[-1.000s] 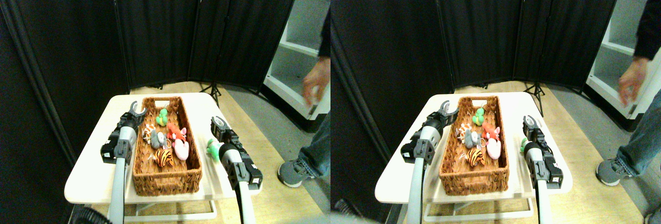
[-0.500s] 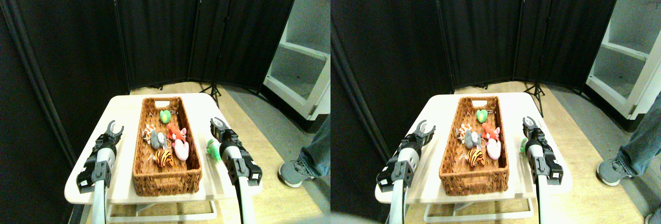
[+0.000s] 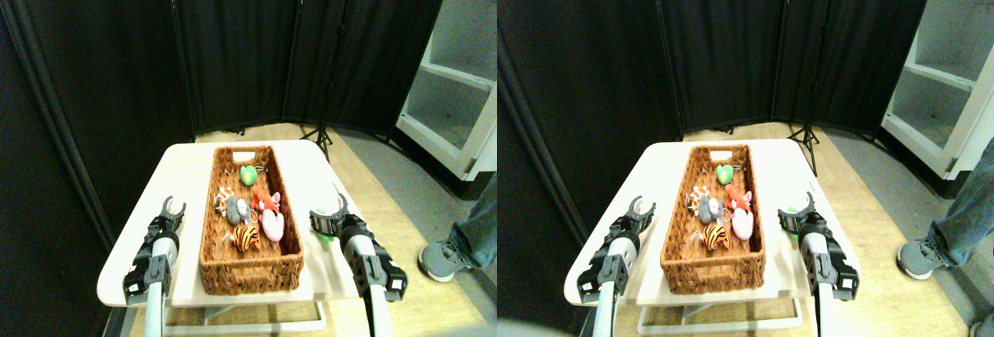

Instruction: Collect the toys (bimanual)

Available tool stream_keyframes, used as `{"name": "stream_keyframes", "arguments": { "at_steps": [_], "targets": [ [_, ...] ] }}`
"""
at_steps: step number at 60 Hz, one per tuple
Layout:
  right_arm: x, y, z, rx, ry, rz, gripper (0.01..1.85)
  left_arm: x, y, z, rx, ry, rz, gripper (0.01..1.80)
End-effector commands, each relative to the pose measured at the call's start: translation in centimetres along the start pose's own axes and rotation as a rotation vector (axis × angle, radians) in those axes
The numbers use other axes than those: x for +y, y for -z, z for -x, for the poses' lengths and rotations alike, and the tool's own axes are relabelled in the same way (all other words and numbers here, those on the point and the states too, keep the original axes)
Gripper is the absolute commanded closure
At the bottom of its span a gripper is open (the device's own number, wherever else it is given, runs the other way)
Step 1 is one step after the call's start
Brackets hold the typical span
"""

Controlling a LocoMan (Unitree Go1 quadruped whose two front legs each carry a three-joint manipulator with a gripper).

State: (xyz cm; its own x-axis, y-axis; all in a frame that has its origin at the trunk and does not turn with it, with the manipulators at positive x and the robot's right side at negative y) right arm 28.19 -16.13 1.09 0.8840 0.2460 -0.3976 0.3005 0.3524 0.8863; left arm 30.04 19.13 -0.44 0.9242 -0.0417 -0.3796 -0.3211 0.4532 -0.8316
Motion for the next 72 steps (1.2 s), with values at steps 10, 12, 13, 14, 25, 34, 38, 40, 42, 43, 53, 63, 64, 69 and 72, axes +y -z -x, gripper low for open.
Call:
{"name": "stream_keyframes", "arguments": {
  "at_steps": [10, 12, 13, 14, 25, 34, 38, 40, 42, 43, 53, 63, 64, 69, 72],
  "targets": [
    [-2.5, -0.2, -0.6, -0.003, 0.083, 0.005, 1.27, -0.8, -0.6, -0.7, -0.026, 0.040, -0.032, 1.58],
    [-2.9, -0.2, -0.7, -0.005, 0.084, 0.023, 1.27, -0.8, -0.6, -0.6, -0.025, 0.041, -0.034, 1.59],
    [-2.9, -0.2, -0.7, -0.005, 0.084, 0.023, 1.27, -0.8, -0.6, -0.6, -0.025, 0.041, -0.034, 1.59],
    [-3.2, -0.3, -0.8, -0.014, 0.095, 0.016, 1.24, -0.9, -0.6, -0.6, -0.025, 0.041, -0.039, 1.59],
    [-4.8, -0.9, -2.0, -0.046, 0.130, -0.011, 1.10, -1.0, -0.5, -0.5, -0.016, 0.040, -0.019, 1.59],
    [-5.4, -1.2, -2.9, -0.048, 0.165, -0.049, 1.02, -1.2, -0.4, -0.4, -0.022, 0.031, -0.013, 1.58],
    [-5.5, -1.0, -3.2, -0.061, 0.175, -0.060, 1.12, -1.3, -0.5, -0.5, -0.019, 0.034, -0.011, 1.58],
    [-5.5, -1.0, -3.3, -0.062, 0.176, -0.066, 1.13, -1.3, -0.4, -0.5, -0.021, 0.037, -0.017, 1.58],
    [-5.6, -1.0, -3.6, -0.058, 0.165, -0.075, 1.17, -1.3, -0.4, -0.6, -0.017, 0.040, -0.019, 1.58],
    [-5.7, -1.1, -3.7, -0.057, 0.160, -0.077, 1.18, -1.3, -0.4, -0.6, -0.014, 0.039, -0.015, 1.58],
    [-5.6, -1.2, -4.4, -0.080, 0.152, -0.098, 1.52, -1.5, -0.5, -0.9, -0.014, 0.037, 0.011, 1.57],
    [-5.1, -1.5, -4.5, -0.129, 0.172, -0.126, 1.69, -1.9, -0.4, -1.1, -0.020, 0.042, -0.005, 1.58],
    [-5.0, -1.6, -4.6, -0.127, 0.165, -0.143, 1.67, -1.9, -0.4, -1.2, -0.018, 0.044, -0.003, 1.58],
    [-4.6, -1.8, -4.7, -0.133, 0.143, -0.176, 1.67, -2.0, -0.4, -1.3, -0.019, 0.044, 0.011, 1.58],
    [-4.3, -2.0, -4.7, -0.130, 0.126, -0.170, 1.62, -2.0, -0.4, -1.5, -0.015, 0.050, 0.010, 1.58]
  ]
}}
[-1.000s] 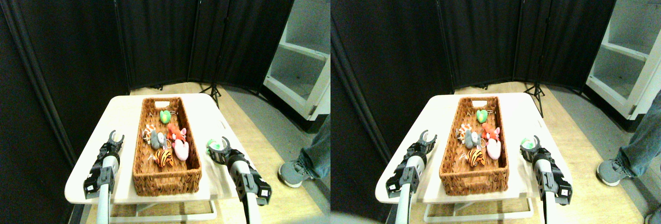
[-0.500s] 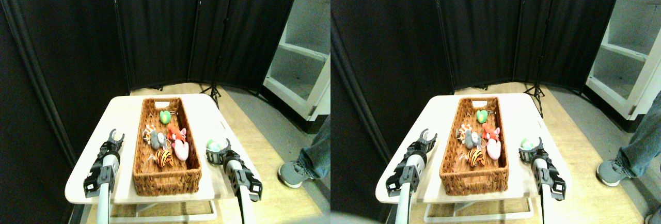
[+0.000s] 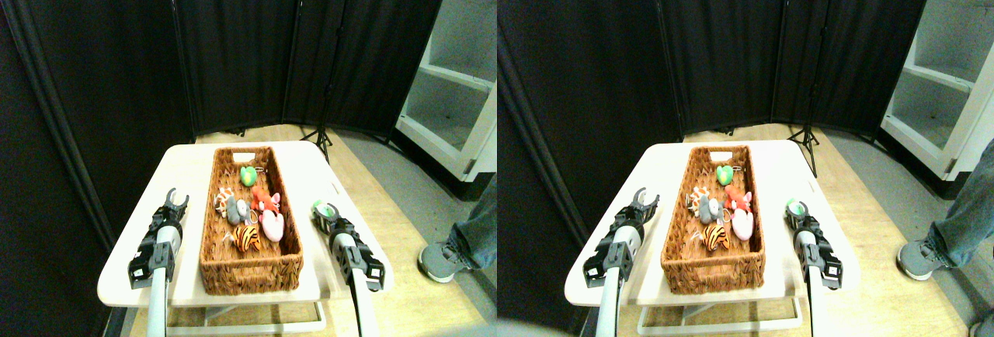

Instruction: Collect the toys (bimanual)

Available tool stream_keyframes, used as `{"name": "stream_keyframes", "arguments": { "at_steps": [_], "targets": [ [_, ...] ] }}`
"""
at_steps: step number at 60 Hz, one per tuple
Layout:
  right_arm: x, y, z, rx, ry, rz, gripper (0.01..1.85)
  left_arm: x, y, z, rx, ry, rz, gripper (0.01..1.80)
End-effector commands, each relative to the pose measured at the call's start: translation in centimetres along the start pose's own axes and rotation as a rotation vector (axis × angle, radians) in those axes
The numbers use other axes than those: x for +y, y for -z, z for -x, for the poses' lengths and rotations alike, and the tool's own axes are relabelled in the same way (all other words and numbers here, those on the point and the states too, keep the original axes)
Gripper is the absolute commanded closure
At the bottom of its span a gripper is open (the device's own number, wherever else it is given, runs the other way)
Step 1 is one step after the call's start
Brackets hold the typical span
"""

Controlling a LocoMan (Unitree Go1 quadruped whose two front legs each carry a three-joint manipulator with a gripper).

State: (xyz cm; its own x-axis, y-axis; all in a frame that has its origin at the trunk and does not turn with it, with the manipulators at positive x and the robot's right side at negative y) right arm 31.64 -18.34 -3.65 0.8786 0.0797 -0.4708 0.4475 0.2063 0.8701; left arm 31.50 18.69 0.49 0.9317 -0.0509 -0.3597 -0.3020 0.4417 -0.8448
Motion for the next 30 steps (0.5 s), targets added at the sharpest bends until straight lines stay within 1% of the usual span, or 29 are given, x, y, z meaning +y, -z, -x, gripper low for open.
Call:
{"name": "stream_keyframes", "arguments": {
  "at_steps": [1, 4, 5, 6, 8, 9, 10, 11, 12, 13, 18, 20, 22, 24, 26, 28, 30],
  "targets": [
    [-0.3, 0.1, -0.3, 0.011, 0.013, 0.006, 1.62, -0.6, -0.1, -0.5, -0.014, 0.027, -0.002, 1.58],
    [0.4, 0.1, 0.0, 0.005, -0.015, 0.026, 1.76, -0.6, -0.1, -0.6, -0.016, 0.029, -0.004, 1.58],
    [0.4, 0.1, 0.0, 0.005, -0.015, 0.026, 1.76, -0.6, -0.1, -0.6, -0.016, 0.029, -0.004, 1.58],
    [1.2, 0.4, 0.5, 0.001, -0.029, 0.031, 1.81, -0.7, -0.1, -0.6, -0.023, 0.023, -0.003, 1.58],
    [1.4, 0.4, 0.5, 0.004, -0.036, 0.031, 1.82, -0.7, -0.1, -0.6, -0.024, 0.024, -0.006, 1.58],
    [1.8, 0.5, 0.7, 0.011, -0.051, 0.033, 1.84, -0.7, -0.1, -0.6, -0.025, 0.027, -0.013, 1.58],
    [2.4, 0.6, 0.9, 0.005, -0.066, 0.047, 1.85, -0.8, -0.1, -0.6, -0.020, 0.028, -0.007, 1.59],
    [2.4, 0.6, 0.9, 0.005, -0.066, 0.047, 1.85, -0.8, -0.2, -0.7, -0.019, 0.029, -0.006, 1.59],
    [3.0, 0.7, 1.2, 0.008, -0.088, 0.073, 1.85, -0.8, -0.2, -0.7, -0.017, 0.032, -0.012, 1.59],
    [3.0, 0.7, 1.2, 0.008, -0.088, 0.073, 1.85, -0.8, -0.2, -0.7, -0.017, 0.032, -0.012, 1.59],
    [5.1, 1.1, 1.8, 0.026, -0.142, 0.143, 1.85, -0.9, -0.3, -0.7, -0.014, 0.037, -0.011, 1.59],
    [5.3, 1.2, 1.9, 0.030, -0.145, 0.137, 1.85, -0.9, -0.3, -0.7, -0.014, 0.037, -0.012, 1.59],
    [6.3, 1.5, 2.2, 0.045, -0.162, 0.120, 1.85, -0.9, -0.4, -0.7, -0.013, 0.041, -0.017, 1.60],
    [7.0, 1.7, 2.4, 0.053, -0.179, 0.139, 1.85, -0.9, -0.4, -0.6, -0.014, 0.039, -0.026, 1.59],
    [7.9, 2.0, 2.6, 0.077, -0.193, 0.150, 1.85, -0.9, -0.4, -0.6, -0.013, 0.038, -0.029, 1.60],
    [8.6, 2.3, 2.7, 0.104, -0.205, 0.150, 1.85, -0.9, -0.4, -0.5, -0.016, 0.032, -0.024, 1.60],
    [8.8, 2.4, 2.7, 0.108, -0.208, 0.151, 1.85, -0.9, -0.4, -0.5, -0.016, 0.033, -0.023, 1.60]
  ]
}}
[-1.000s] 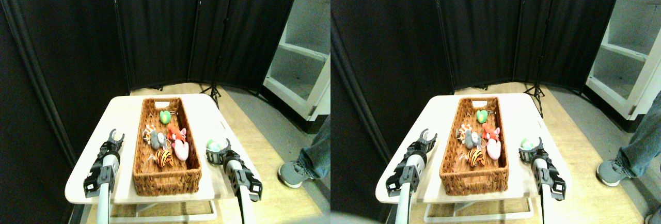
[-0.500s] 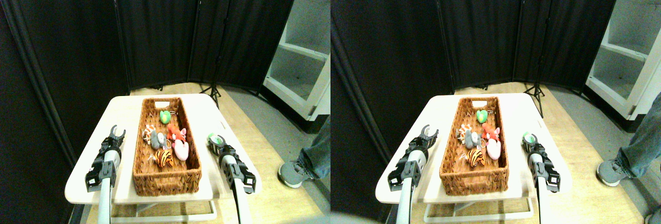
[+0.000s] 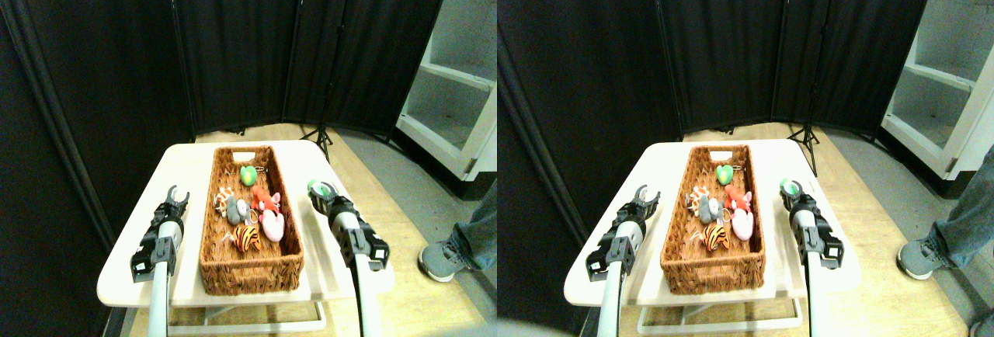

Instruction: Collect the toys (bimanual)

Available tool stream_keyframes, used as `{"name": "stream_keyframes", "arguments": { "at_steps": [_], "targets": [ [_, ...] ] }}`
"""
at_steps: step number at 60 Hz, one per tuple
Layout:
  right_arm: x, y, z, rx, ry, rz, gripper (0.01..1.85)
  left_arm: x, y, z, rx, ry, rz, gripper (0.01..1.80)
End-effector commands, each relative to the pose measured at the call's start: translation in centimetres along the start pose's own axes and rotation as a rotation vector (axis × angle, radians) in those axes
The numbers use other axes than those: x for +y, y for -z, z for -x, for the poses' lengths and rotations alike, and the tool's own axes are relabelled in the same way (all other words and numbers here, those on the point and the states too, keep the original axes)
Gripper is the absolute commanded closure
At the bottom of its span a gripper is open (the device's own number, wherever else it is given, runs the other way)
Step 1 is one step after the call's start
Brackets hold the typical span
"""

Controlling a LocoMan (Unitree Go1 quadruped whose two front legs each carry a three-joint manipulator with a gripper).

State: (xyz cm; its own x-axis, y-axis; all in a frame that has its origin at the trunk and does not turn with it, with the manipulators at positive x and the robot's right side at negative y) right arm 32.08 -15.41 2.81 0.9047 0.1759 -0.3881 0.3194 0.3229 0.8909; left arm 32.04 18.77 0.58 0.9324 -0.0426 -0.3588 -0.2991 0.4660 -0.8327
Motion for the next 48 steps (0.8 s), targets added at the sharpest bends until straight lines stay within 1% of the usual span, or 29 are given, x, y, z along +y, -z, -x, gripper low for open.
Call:
{"name": "stream_keyframes", "arguments": {
  "at_steps": [1, 2, 4, 6, 9, 12, 14, 16, 18, 20, 23, 26, 30, 34, 36, 38, 44, 48],
  "targets": [
    [2.9, 0.4, 0.0, 0.037, -0.106, 0.019, 1.85, -0.7, -0.2, -0.1, -0.007, 0.038, 0.008, 1.60],
    [3.6, 0.7, 0.0, 0.049, -0.110, 0.025, 1.85, -0.7, -0.2, 0.0, -0.007, 0.040, 0.010, 1.61],
    [3.8, 0.8, 0.0, 0.051, -0.113, 0.030, 1.85, -0.7, -0.2, 0.0, -0.007, 0.042, 0.012, 1.61],
    [4.7, 1.1, 0.1, 0.068, -0.138, 0.078, 1.85, -0.7, -0.2, 0.1, -0.011, 0.040, 0.010, 1.61],
    [5.6, 1.8, 0.1, 0.075, -0.161, 0.097, 1.85, -0.5, -0.3, 0.2, -0.011, 0.045, 0.000, 1.61],
    [5.9, 2.1, 0.1, 0.080, -0.163, 0.090, 1.85, -0.5, -0.3, 0.4, -0.016, 0.041, -0.001, 1.61],
    [6.6, 2.9, 0.0, 0.110, -0.181, 0.097, 1.85, -0.4, -0.3, 0.6, -0.020, 0.046, -0.004, 1.62],
    [6.8, 3.3, -0.1, 0.123, -0.179, 0.092, 1.85, -0.3, -0.3, 0.8, -0.024, 0.046, 0.003, 1.62],
    [6.9, 3.4, -0.1, 0.124, -0.181, 0.098, 1.85, -0.3, -0.3, 0.8, -0.025, 0.045, 0.005, 1.62],
    [7.4, 4.2, -0.1, 0.132, -0.185, 0.107, 1.85, -0.1, -0.4, 1.1, -0.035, 0.045, 0.004, 1.62],
    [7.7, 4.6, -0.1, 0.136, -0.186, 0.120, 1.85, 0.0, -0.5, 1.2, -0.038, 0.044, 0.004, 1.62],
    [8.3, 5.5, -0.1, 0.169, -0.201, 0.116, 1.85, 0.3, -0.6, 1.5, -0.050, 0.043, 0.003, 1.62],
    [8.6, 6.2, -0.1, 0.180, -0.210, 0.109, 1.85, 0.4, -0.7, 1.7, -0.051, 0.047, -0.004, 1.63],
    [9.0, 7.5, 0.2, 0.190, -0.218, 0.118, 1.85, 0.8, -0.8, 2.0, -0.061, 0.048, -0.003, 1.63],
    [9.1, 7.7, 0.3, 0.191, -0.219, 0.120, 1.85, 0.8, -0.9, 2.0, -0.063, 0.049, -0.006, 1.63],
    [9.1, 8.4, 0.5, 0.198, -0.222, 0.118, 1.85, 0.9, -0.9, 2.2, -0.069, 0.051, -0.010, 1.64],
    [9.1, 9.9, 0.5, 0.224, -0.237, 0.137, 1.85, 1.2, -1.2, 2.5, -0.072, 0.064, 0.003, 1.64],
    [8.9, 10.4, 0.5, 0.243, -0.231, 0.101, 1.85, 1.3, -1.2, 2.7, -0.082, 0.058, 0.007, 1.64]
  ]
}}
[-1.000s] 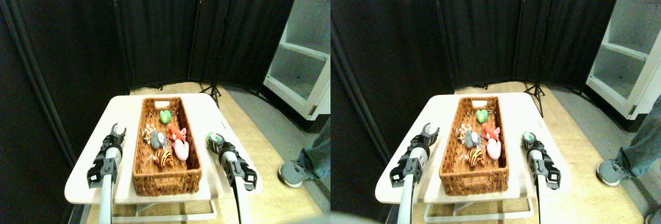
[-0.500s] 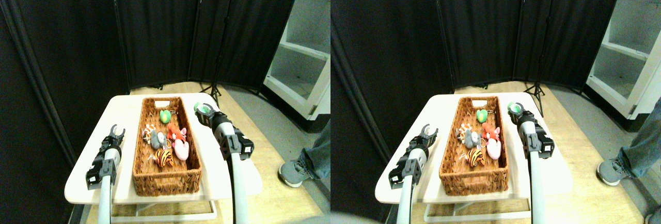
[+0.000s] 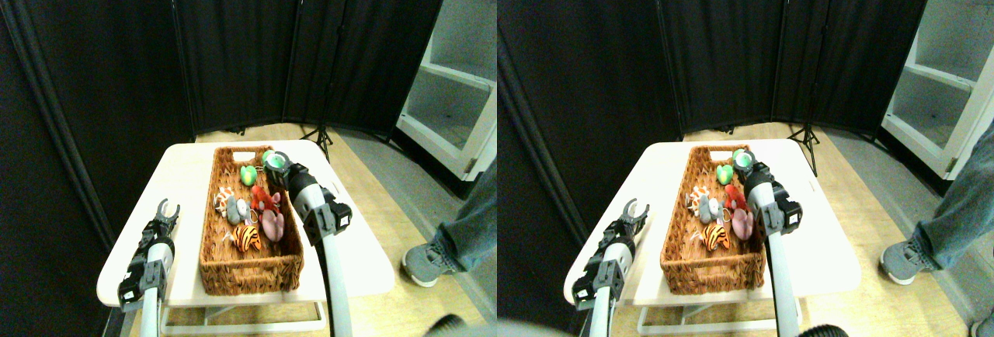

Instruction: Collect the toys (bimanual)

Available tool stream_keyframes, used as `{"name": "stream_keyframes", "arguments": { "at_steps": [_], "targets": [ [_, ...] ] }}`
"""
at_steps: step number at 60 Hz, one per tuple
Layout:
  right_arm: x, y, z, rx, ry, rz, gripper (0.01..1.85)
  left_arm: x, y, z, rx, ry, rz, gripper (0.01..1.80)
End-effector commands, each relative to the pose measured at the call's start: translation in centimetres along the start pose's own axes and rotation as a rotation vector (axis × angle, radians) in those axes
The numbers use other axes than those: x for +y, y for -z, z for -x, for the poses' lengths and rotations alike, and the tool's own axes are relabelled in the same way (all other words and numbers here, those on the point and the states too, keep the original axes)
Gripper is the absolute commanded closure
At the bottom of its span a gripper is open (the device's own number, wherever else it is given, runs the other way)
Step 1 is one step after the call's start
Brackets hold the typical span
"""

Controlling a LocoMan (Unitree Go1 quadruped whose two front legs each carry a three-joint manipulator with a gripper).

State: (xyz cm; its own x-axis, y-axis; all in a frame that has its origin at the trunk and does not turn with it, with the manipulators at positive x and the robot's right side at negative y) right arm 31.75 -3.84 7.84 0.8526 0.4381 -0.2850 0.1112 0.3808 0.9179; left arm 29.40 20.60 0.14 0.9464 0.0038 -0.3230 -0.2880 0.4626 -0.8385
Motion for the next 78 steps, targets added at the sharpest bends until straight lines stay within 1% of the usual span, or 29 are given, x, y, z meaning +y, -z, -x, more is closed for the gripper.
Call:
{"name": "stream_keyframes", "arguments": {
  "at_steps": [1, 4, 13, 16, 19, 22, 23, 24, 25, 26, 28, 33, 39, 44, 46, 48, 50, 52, 53, 55, 56, 59, 64, 66, 69, 74, 75, 77, 78],
  "targets": [
    [0.9, 0.7, 0.0, 0.011, -0.057, -0.022, 1.85, -0.8, -0.4, 0.3, -0.023, 0.045, 0.005, 1.64],
    [0.6, 1.7, -0.3, 0.022, -0.051, -0.052, 1.85, -0.7, -0.5, 0.6, -0.034, 0.041, 0.003, 1.66],
    [-0.2, 2.9, -0.8, 0.057, -0.031, -0.065, 1.85, -0.4, -0.9, 0.8, -0.036, 0.059, -0.010, 1.65],
    [-0.3, 3.0, -0.9, 0.066, -0.024, -0.072, 1.85, -0.4, -0.9, 0.9, -0.036, 0.061, -0.013, 1.65],
    [-0.7, 2.9, -1.1, 0.101, -0.027, -0.092, 1.74, -0.3, -1.0, 0.8, -0.033, 0.064, -0.002, 1.65],
    [-0.7, 2.9, -1.1, 0.101, -0.027, -0.092, 1.74, -0.3, -1.0, 0.8, -0.033, 0.064, -0.002, 1.65],
    [-0.7, 2.7, -1.1, 0.114, -0.009, -0.101, 1.58, -0.3, -1.0, 0.9, -0.033, 0.062, 0.012, 1.65],
    [-0.7, 2.7, -1.1, 0.114, -0.009, -0.101, 1.58, -0.3, -1.0, 0.9, -0.033, 0.062, 0.012, 1.65],
    [-0.7, 2.6, -1.1, 0.117, -0.007, -0.114, 1.50, -0.3, -1.0, 0.9, -0.037, 0.061, 0.007, 1.65],
    [-0.6, 2.3, -1.0, 0.120, -0.013, -0.119, 1.22, -0.4, -0.9, 0.9, -0.041, 0.059, 0.005, 1.65],
    [-0.5, 2.1, -0.7, 0.107, 0.012, -0.119, 0.96, -0.4, -0.9, 0.9, -0.043, 0.053, -0.006, 1.64],
    [-0.5, 1.8, -0.3, 0.097, 0.022, -0.130, 0.82, -0.5, -0.9, 0.8, -0.037, 0.054, 0.008, 1.64],
    [-0.6, 1.3, 0.1, 0.094, 0.008, -0.127, 0.75, -0.7, -0.8, 0.7, -0.029, 0.055, 0.007, 1.63],
    [-0.6, 0.8, 0.5, 0.064, -0.009, -0.107, 0.82, -0.8, -0.6, 0.6, -0.024, 0.059, 0.007, 1.63],
    [-0.5, 0.5, 0.8, 0.041, -0.016, -0.096, 0.92, -0.9, -0.6, 0.7, -0.025, 0.056, 0.002, 1.63],
    [-0.5, 0.0, 1.1, 0.026, -0.046, -0.098, 1.09, -1.0, -0.6, 0.7, -0.023, 0.054, 0.007, 1.62],
    [-0.5, -0.1, 1.1, 0.020, -0.049, -0.099, 1.13, -1.0, -0.5, 0.7, -0.024, 0.052, 0.008, 1.62],
    [-0.5, -0.6, 1.4, -0.016, -0.054, -0.126, 1.46, -1.2, -0.5, 0.8, -0.016, 0.055, 0.007, 1.62],
    [-0.5, -0.6, 1.4, -0.016, -0.054, -0.126, 1.46, -1.2, -0.5, 0.8, -0.016, 0.055, 0.007, 1.62],
    [-0.5, -1.0, 1.6, -0.062, -0.057, -0.072, 1.77, -1.2, -0.5, 0.8, -0.015, 0.055, 0.008, 1.61],
    [-0.5, -1.2, 1.7, -0.072, -0.054, -0.066, 1.83, -1.3, -0.5, 0.8, -0.015, 0.055, 0.008, 1.61],
    [-0.5, -2.0, 2.1, -0.113, -0.052, -0.068, 1.85, -1.4, -0.5, 0.9, -0.008, 0.057, 0.003, 1.60],
    [-0.8, -3.6, 2.8, -0.132, -0.060, -0.024, 1.85, -1.7, -0.6, 1.0, 0.001, 0.061, 0.005, 1.58],
    [-0.9, -4.1, 3.1, -0.168, -0.056, 0.006, 1.85, -1.8, -0.6, 1.0, 0.007, 0.060, 0.000, 1.57],
    [-1.0, -4.6, 3.3, -0.164, -0.078, 0.060, 1.85, -2.0, -0.6, 1.1, 0.009, 0.060, -0.006, 1.56],
    [-1.5, -5.7, 3.8, -0.198, -0.075, 0.079, 1.85, -2.3, -0.6, 1.1, 0.023, 0.064, -0.025, 1.52],
    [-1.9, -6.3, 4.0, -0.228, -0.062, 0.080, 1.85, -2.6, -0.5, 1.1, 0.033, 0.065, -0.030, 1.50],
    [-2.0, -6.4, 4.1, -0.235, -0.059, 0.083, 1.85, -2.6, -0.5, 1.1, 0.036, 0.065, -0.028, 1.49],
    [-2.3, -6.7, 4.3, -0.260, -0.052, 0.107, 1.85, -2.8, -0.4, 1.1, 0.041, 0.065, -0.015, 1.46]
  ]
}}
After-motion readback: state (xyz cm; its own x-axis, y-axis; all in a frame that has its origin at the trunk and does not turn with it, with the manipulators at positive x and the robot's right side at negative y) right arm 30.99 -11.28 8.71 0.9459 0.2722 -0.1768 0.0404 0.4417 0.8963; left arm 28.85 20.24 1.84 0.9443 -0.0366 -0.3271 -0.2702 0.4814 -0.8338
